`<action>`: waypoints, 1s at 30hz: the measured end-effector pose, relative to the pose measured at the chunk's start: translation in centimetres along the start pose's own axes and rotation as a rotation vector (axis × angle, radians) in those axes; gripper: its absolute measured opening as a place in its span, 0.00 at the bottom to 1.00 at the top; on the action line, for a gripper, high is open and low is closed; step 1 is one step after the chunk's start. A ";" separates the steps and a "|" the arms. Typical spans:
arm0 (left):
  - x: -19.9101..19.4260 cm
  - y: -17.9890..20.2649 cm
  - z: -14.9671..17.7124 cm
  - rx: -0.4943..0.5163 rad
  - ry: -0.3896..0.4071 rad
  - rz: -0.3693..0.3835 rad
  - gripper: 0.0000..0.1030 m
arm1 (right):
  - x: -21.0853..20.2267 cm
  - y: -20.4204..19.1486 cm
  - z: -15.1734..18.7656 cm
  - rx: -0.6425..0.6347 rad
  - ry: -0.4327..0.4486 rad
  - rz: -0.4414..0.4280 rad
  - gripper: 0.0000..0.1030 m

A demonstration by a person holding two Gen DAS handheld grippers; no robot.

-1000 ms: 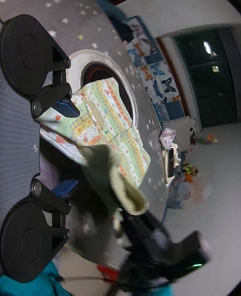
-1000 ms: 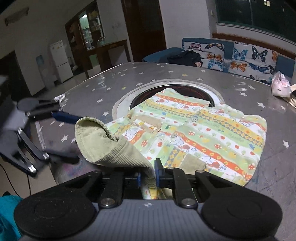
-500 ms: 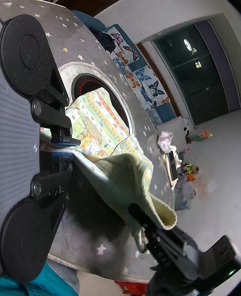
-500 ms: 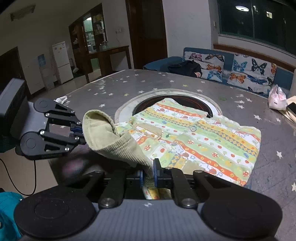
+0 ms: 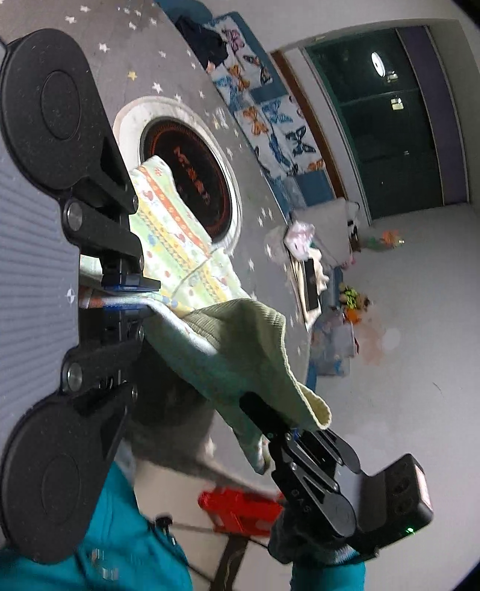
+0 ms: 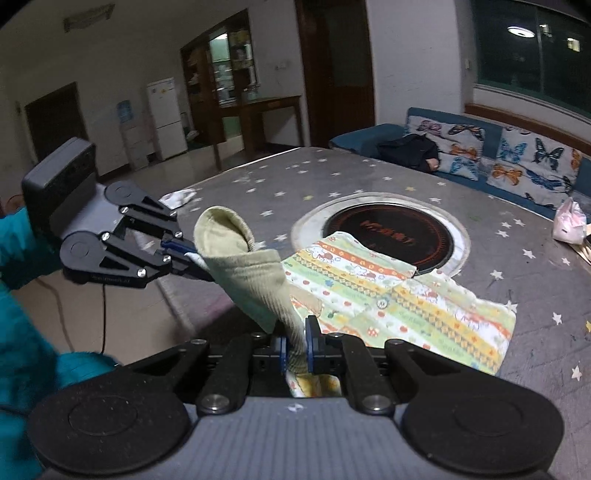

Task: Fold clothes
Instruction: 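Lift the khaki sleeve with the right gripper while the left gripper holds the shirt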

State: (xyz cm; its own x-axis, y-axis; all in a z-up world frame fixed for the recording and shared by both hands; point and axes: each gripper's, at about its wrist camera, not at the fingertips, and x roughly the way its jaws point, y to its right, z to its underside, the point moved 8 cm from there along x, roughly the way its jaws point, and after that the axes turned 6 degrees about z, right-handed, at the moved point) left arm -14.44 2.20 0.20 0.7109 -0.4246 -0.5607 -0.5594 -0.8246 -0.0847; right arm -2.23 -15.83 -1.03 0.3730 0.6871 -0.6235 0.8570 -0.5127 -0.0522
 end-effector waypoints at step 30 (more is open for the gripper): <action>13.0 -13.3 -2.7 -0.287 -0.133 0.010 0.07 | 10.6 10.7 -4.6 0.004 -0.089 0.133 0.08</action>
State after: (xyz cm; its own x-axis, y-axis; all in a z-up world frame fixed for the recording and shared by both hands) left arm 3.38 6.71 -3.75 0.6333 -0.3962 -0.6648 -0.4092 -0.9006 0.1470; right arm 12.52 -11.71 -4.62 0.4503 0.5646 -0.6917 0.8006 -0.5982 0.0329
